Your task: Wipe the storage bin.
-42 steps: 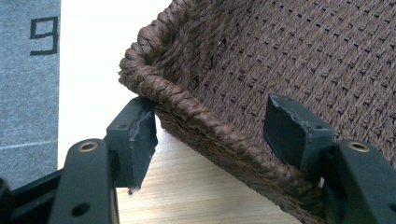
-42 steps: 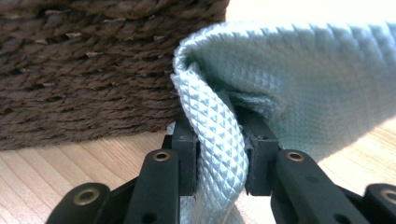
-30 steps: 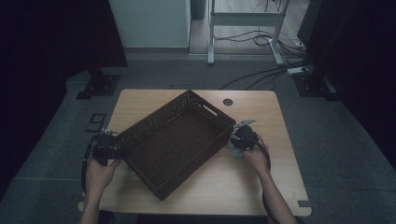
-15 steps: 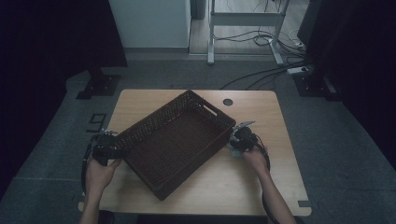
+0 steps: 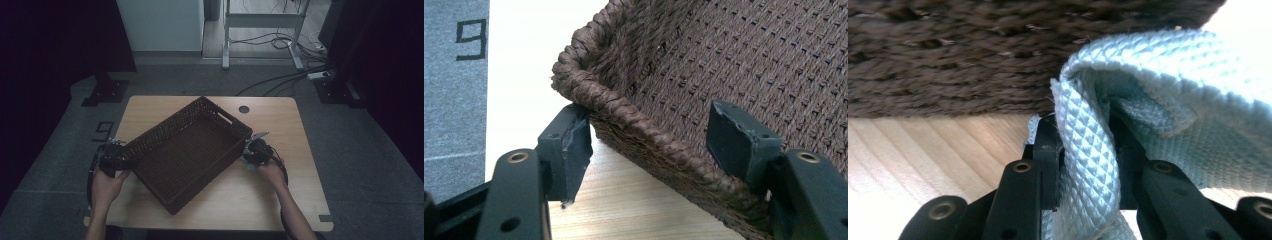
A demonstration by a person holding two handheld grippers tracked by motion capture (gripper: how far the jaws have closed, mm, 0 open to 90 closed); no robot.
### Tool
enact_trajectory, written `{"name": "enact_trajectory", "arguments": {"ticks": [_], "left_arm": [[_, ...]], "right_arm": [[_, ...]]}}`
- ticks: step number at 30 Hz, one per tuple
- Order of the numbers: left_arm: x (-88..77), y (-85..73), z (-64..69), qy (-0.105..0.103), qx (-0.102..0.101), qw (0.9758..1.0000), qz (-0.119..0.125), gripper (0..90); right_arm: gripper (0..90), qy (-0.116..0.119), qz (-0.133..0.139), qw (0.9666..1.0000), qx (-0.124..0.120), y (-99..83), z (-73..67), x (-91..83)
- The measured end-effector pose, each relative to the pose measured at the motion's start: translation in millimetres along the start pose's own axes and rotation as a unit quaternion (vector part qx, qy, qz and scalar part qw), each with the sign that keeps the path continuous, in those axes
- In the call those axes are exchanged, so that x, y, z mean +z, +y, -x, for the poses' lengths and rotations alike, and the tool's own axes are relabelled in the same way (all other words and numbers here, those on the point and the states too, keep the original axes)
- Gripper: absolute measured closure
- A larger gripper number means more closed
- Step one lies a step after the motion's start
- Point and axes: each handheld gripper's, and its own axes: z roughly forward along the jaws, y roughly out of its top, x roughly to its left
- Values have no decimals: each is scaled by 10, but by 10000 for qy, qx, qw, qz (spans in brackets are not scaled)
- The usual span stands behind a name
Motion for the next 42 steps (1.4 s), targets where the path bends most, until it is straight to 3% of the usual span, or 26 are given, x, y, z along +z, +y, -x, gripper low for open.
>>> {"name": "enact_trajectory", "arguments": {"ticks": [8,20,27,36,42], "left_arm": [[0,0,0,1,2,10000,-2,349],[-1,0,1,3,2,10000,-3,350],[0,-2,0,1,-4,10000,7,349],[0,-2,-2,-2,-4,10000,1,350],[0,-3,-2,-4,-4,10000,4,350]], "right_arm": [[699,73,-14,9998,-167,13,-107,-9],[699,387,32,9987,-327,17,-274,-29],[694,403,8,9980,-482,31,-392,-30],[697,582,35,9970,-507,23,-470,-55],[696,685,42,9956,-640,37,-600,-55]]}}
